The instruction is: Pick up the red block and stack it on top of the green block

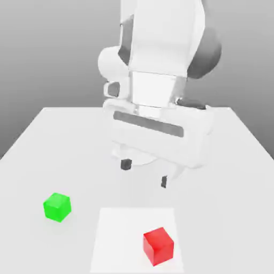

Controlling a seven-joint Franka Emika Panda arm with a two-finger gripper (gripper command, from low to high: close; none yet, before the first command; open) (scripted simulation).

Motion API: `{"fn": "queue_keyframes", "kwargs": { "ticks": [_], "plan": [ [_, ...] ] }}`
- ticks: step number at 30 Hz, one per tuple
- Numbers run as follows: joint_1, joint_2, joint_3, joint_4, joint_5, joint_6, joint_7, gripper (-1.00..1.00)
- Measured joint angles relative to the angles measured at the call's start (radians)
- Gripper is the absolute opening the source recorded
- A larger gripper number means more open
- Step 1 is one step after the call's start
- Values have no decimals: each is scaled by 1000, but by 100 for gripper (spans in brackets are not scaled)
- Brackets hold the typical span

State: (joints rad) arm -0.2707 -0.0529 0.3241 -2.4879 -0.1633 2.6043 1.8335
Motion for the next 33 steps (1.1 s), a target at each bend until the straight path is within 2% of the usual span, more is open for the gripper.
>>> {"fn": "queue_keyframes", "kwargs": {
  "ticks": [7,12,13,20,25,29,33],
  "plan": [
    [33,208,-8,-55,22,99,248,0],
    [110,382,-103,-34,-71,234,346,0],
    [124,406,-120,-30,-86,253,358,-100],
    [124,406,-120,-30,-86,256,359,-100],
    [69,247,-44,-59,28,129,276,-100],
    [-10,150,-131,-127,79,99,399,-100],
    [-172,62,-214,-202,114,89,554,-100]
  ]
}}
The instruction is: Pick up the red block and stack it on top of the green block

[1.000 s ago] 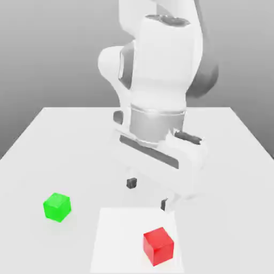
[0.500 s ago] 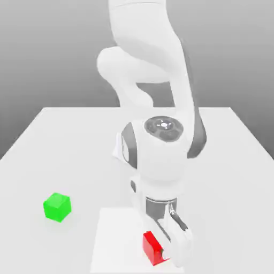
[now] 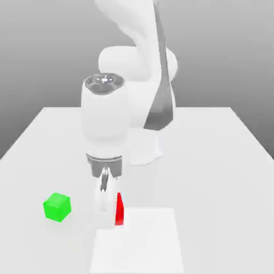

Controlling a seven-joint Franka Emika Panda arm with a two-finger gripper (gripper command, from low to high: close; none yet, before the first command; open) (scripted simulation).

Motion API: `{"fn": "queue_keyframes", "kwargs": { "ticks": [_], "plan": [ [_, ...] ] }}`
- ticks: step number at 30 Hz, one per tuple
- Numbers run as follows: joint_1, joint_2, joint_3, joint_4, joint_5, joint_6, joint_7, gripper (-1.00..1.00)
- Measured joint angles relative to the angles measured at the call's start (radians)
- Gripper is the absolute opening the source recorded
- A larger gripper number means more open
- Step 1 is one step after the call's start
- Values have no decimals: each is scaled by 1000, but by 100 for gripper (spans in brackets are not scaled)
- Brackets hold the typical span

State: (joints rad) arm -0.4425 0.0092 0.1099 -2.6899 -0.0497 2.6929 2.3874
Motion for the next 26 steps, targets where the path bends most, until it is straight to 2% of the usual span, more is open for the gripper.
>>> {"fn": "queue_keyframes", "kwargs": {
  "ticks": [3,5,9,15,21,26],
  "plan": [
    [-119,-70,-49,-58,35,-7,122,-100],
    [-156,-103,-78,-91,92,-8,187,-100],
    [-149,-85,-94,-103,189,12,167,-100],
    [-127,-24,-95,-98,280,52,106,-100],
    [-123,34,-94,-95,304,98,88,-100],
    [-121,73,-106,-95,261,143,118,-100]
  ]
}}
